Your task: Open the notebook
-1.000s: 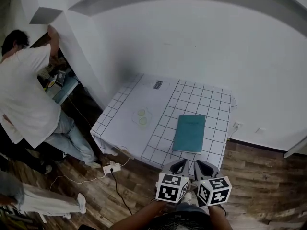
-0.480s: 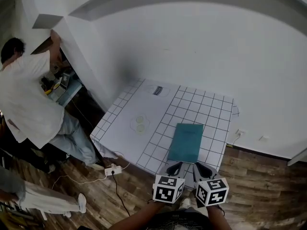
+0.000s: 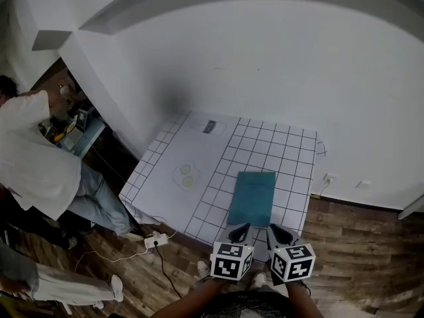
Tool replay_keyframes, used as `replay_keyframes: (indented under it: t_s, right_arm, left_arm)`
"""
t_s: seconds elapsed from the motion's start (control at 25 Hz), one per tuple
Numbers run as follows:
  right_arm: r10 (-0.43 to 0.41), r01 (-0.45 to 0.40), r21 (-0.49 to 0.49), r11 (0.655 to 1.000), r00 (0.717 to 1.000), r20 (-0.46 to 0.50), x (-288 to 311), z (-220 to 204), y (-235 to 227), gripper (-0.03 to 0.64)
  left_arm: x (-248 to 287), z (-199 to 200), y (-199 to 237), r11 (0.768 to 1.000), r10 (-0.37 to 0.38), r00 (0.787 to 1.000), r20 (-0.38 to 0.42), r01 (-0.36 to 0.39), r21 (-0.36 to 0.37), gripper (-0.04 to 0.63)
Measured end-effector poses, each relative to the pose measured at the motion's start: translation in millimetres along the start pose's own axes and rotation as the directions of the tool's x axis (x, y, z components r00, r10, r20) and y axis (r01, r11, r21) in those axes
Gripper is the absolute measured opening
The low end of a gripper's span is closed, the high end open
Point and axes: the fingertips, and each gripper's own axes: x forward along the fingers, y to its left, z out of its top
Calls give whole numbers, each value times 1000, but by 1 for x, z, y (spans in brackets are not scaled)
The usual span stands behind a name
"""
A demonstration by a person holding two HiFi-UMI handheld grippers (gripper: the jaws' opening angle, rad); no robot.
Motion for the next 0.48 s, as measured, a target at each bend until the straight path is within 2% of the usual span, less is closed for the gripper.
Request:
replay_keyframes:
  t_s: [0.24,0.36,0.48]
  right_arm:
    - [-47,46,70,996,999,5,12,-3,-5,17]
    - [-72,72,93,993,997,1,18,-5,-8,56]
    - [-103,103,116,988,995,-6,22,-8,-12,64]
  left_arm:
    - [7,-1,13,999,-34,999,-23,34,16,11]
    - [12,0,17,998,-60,998,-32,61,29,11]
    - [18,1,20,995,-87,995,-42,89,43,11]
